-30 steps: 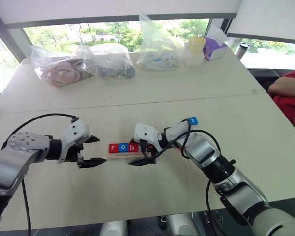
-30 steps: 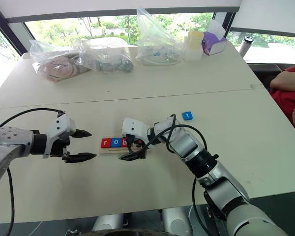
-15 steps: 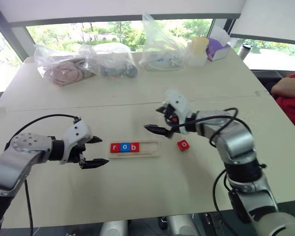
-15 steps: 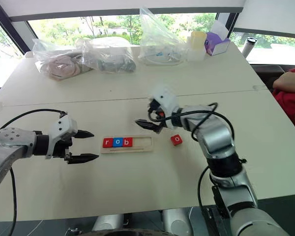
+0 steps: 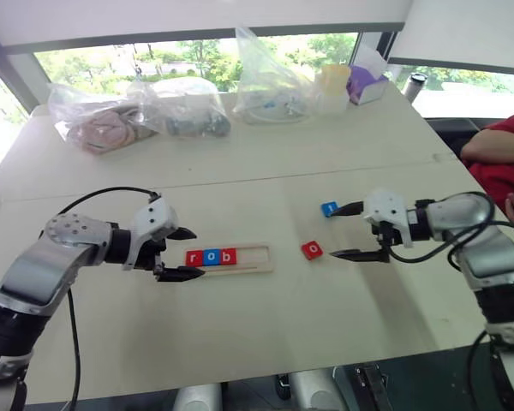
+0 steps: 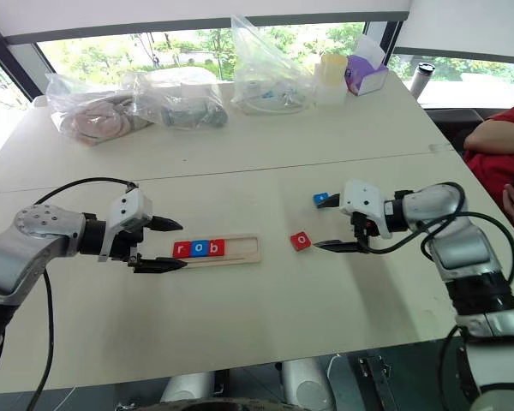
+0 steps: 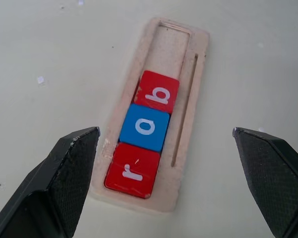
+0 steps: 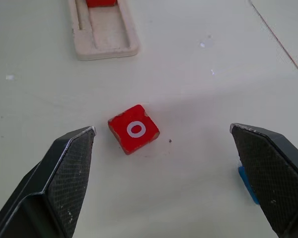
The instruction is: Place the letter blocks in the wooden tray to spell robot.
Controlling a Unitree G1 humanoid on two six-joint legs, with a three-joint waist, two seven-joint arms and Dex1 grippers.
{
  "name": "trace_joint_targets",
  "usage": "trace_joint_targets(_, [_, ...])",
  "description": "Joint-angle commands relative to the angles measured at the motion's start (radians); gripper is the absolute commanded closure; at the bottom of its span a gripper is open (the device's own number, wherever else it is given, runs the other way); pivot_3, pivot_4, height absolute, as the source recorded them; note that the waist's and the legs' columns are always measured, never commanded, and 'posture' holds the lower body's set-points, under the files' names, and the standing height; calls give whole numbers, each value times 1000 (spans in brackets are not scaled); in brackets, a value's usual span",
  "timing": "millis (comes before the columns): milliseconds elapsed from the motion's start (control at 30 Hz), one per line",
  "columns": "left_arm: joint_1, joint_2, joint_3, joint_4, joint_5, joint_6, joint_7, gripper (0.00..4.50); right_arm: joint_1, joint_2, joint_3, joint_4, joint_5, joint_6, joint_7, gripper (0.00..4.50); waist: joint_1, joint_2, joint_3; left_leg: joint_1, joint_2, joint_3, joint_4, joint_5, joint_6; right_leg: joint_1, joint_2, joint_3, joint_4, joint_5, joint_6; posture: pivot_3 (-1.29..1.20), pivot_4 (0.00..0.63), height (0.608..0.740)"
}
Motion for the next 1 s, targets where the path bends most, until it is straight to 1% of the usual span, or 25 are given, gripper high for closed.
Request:
trace_joint_targets(33, [30,23,59,-49,-16,14,18,0,-71,23,42,119,-36,-115,50,21,1,0,0,0,0,0,0,0,0,0,0,0,0,0,0,0,150,740])
trace_joint_targets(133, [61,33,91,-71,-26,30,31,0,-116,49,70,193,-45,-154,84,21,7,0,0,-2,0,0,0,0,0,-1,-1,0,0,0,0,0,150,740])
trace_joint_targets(233, [108,44,122,-105,-37,45,46,0,-138,54,113,252,-64,-211,150,21,15,0,0,-2,0,0,1,0,0,-1,-2,0,-1,0,0,0,150,740])
trace_joint_targets(333, [134,45,140,-125,-43,52,62,0,-158,69,136,316,-86,-268,176,21,22,0,0,-2,0,0,1,0,0,-1,-2,-1,-1,0,0,0,150,740])
trace_joint_targets(467, [138,34,139,-127,-43,50,81,0,-242,136,180,514,-151,-373,180,21,19,0,0,-2,-1,0,2,0,0,0,-2,-1,0,0,-2,0,150,740])
trace_joint_targets(500, [136,34,137,-125,-42,48,83,0,-262,151,181,559,-159,-396,178,518,16,0,0,-1,-1,0,2,0,-1,1,-2,0,0,0,-3,0,150,740])
trace_joint_targets(533, [135,35,135,-122,-41,44,85,0,-281,164,180,599,-167,-411,176,734,15,0,0,1,-1,1,2,0,-1,1,-2,0,0,-1,-4,0,150,740])
trace_joint_targets(633, [130,43,131,-103,-30,28,83,0,-328,188,170,671,-174,-432,176,2155,15,0,0,7,0,1,1,0,-1,7,-2,0,0,-1,-4,0,150,740])
trace_joint_targets(667, [129,45,130,-101,-28,26,82,0,-335,192,167,684,-174,-436,178,2802,16,0,0,10,0,1,0,0,-1,9,-2,0,0,-1,-5,0,150,740])
trace_joint_targets(700, [130,46,131,-99,-28,24,81,0,-336,192,162,679,-168,-425,188,3201,16,0,0,10,0,1,0,0,-1,9,-2,0,0,-1,-5,0,150,740])
trace_joint_targets(733, [131,48,133,-98,-29,24,81,0,-331,191,152,652,-154,-386,190,3347,16,0,0,10,0,1,0,0,-1,9,-2,0,0,-1,-5,0,150,740])
trace_joint_targets(800, [132,50,137,-97,-30,24,81,0,-321,191,129,585,-121,-297,193,3343,17,1,0,9,0,1,0,0,-1,9,-2,0,0,-1,-5,0,150,740])
trace_joint_targets(867, [137,54,141,-98,-32,25,81,0,-303,197,100,465,-64,-174,199,3343,18,1,0,9,0,0,0,0,-1,9,-2,0,0,-1,-4,0,150,740])
trace_joint_targets(933, [146,60,147,-102,-36,30,77,0,-260,208,93,222,-5,12,164,3343,18,1,0,9,0,0,0,0,-1,9,-2,0,0,0,-3,0,150,740])
trace_joint_targets(1000, [152,67,144,-108,-43,35,68,0,-210,225,115,13,-20,112,85,3343,15,1,0,9,2,-3,0,0,-1,8,-2,0,0,0,-2,0,150,740])
